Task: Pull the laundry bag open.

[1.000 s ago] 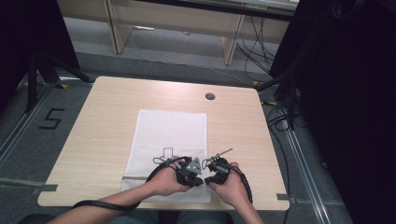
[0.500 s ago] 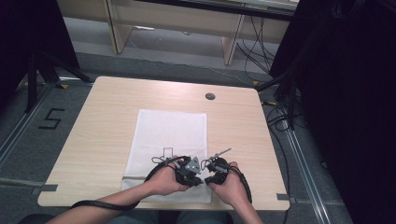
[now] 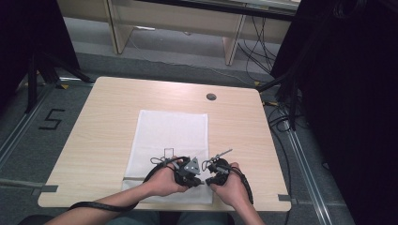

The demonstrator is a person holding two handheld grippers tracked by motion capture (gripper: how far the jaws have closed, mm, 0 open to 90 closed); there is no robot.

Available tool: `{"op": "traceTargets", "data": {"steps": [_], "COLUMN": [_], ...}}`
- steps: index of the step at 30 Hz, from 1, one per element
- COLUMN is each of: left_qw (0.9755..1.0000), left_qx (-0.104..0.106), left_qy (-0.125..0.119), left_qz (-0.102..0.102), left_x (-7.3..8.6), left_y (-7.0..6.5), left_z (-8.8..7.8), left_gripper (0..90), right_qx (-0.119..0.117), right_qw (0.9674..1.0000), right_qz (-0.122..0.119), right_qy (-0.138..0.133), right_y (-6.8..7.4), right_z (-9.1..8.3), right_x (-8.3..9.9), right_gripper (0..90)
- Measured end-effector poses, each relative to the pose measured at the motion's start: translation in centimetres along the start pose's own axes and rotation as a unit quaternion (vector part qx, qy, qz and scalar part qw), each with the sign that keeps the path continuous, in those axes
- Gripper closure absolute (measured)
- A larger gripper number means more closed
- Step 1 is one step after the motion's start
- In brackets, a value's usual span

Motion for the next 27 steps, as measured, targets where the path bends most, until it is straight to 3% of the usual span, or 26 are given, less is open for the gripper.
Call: {"op": "traceTargets", "data": {"steps": [10,12,17,18,24,27], "left_qw": [1.0,1.0,0.9999,0.9999,1.0,0.9999], "left_qx": [0.0,0.0,0.0,0.0,-0.001,-0.001], "left_qy": [0.002,0.003,0.006,0.005,0.003,0.004], "left_qz": [0.01,0.002,0.012,0.011,0.005,0.012], "left_x": [0.13,0.22,0.28,0.28,0.28,0.29], "left_y": [0.13,0.04,0.19,0.21,0.1,0.2], "left_z": [-0.41,-0.53,-0.73,-0.78,-0.77,-0.9], "left_gripper": [87.2,87.2,87.2,87.2,87.2,87.2], "right_qx": [0.0,0.003,0.002,-0.002,-0.002,-0.006], "right_qw": [1.0,0.9999,0.9999,1.0,1.0,0.9997], "right_qz": [0.004,0.013,0.012,0.001,0.0,0.023], "right_qy": [0.001,0.006,0.006,-0.002,-0.003,-0.001], "right_y": [-0.02,0.04,0.02,-0.04,-0.05,0.33], "right_z": [0.01,-0.07,-0.06,0.02,0.02,0.07], "right_x": [0.03,0.14,0.13,-0.02,-0.01,0.11], "right_gripper": [90.0,90.0,90.0,90.0,90.0,90.0]}}
Point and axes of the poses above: each handheld gripper's, and its own axes: z roughly forward along the jaws, x roughly out of its underside, y roughly to its left, the point moved 9 cm from there along z, roughly forward along the jaws, and after that the axes turned 3 degrees about z, right-handed, at the moved point
